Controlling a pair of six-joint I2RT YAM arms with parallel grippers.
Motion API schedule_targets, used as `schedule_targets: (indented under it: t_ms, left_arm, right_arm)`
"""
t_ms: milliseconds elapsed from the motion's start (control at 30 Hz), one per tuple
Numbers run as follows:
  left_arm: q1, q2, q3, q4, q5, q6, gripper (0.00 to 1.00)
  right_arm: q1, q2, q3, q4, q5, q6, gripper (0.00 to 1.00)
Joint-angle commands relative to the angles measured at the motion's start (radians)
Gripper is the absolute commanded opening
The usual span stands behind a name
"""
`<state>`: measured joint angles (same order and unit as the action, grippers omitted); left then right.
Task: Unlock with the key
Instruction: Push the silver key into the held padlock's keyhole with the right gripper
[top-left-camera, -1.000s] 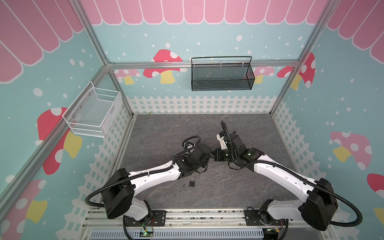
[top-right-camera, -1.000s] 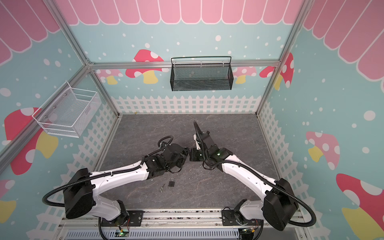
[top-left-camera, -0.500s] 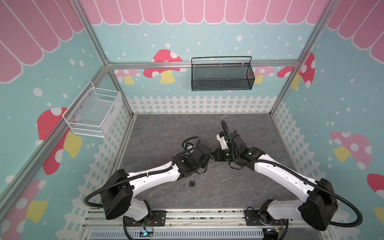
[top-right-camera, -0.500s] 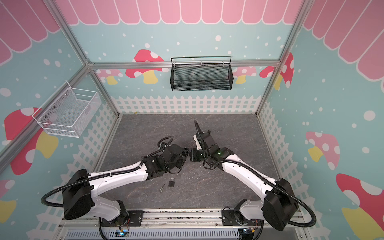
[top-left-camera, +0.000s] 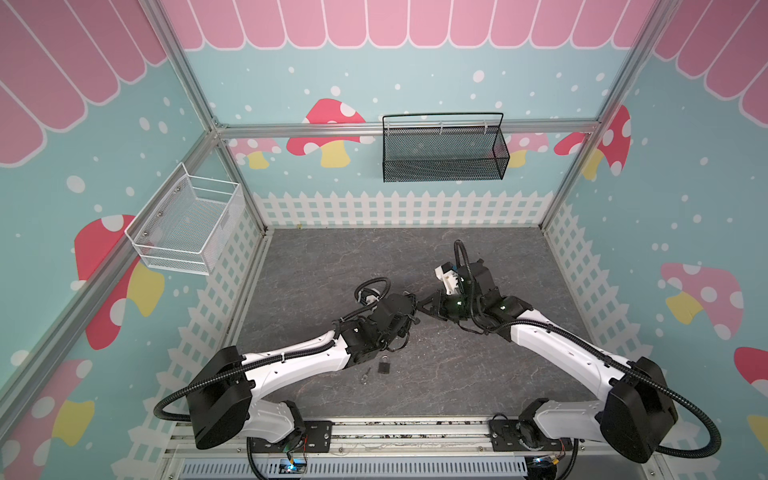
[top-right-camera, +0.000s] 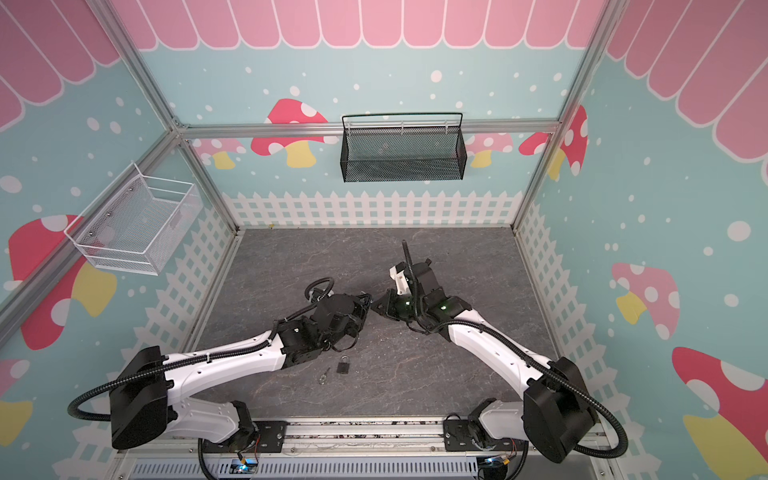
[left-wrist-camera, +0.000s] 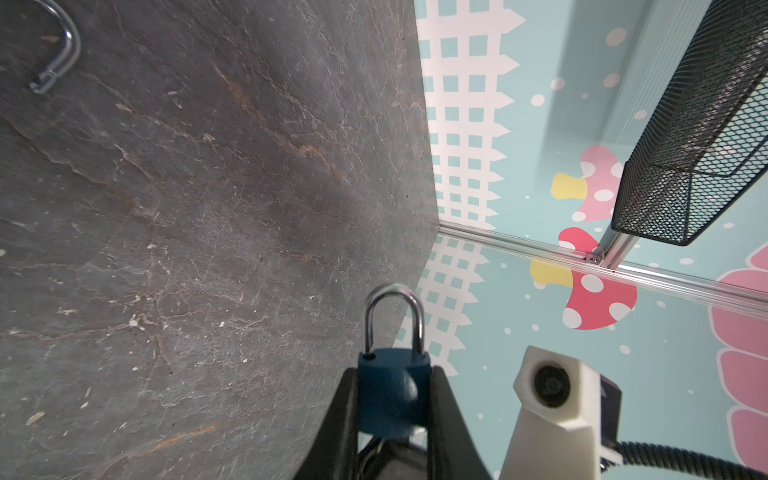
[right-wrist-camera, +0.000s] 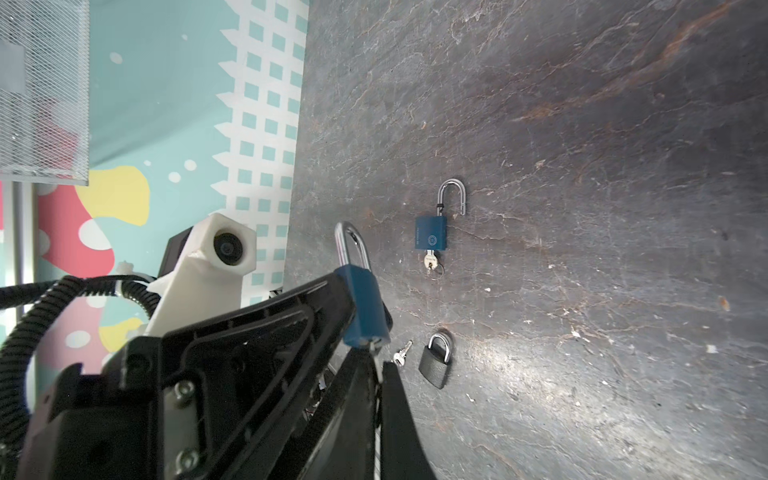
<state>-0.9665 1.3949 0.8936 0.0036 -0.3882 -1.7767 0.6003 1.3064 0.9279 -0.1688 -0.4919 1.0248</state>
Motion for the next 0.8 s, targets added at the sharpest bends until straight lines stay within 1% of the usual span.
schedule_targets:
  t_ms: [0,100,267,467,767]
  left_arm:
    - [-0.062,-0.003,-0.008,0.100,0.164,-0.019,0.00]
    - [-0.063,-0.006,-0.013,0.107,0.159,-0.020,0.00]
    - [-0.063,-0.025,-0.012,0.088,0.136,-0.012,0.00]
    - [-0.063,-0.052,-0.009,0.064,0.108,-0.001,0.00]
    - [-0.063,-0.068,0.022,0.005,0.084,0.030,0.00]
  right_arm:
    - [0.014,-0.032,0.005,0.307,-0.165,0.083,0.00]
    - [0.003,-0.040,-0.031,0.358,-0.185,0.143,0.00]
    - [-0.004,-0.056,-0.066,0.359,-0.157,0.157,0.00]
    - [-0.013,-0.076,-0.110,0.391,-0.140,0.216,0.00]
    - [-0.018,-0.091,-0.129,0.390,-0.106,0.201,0.00]
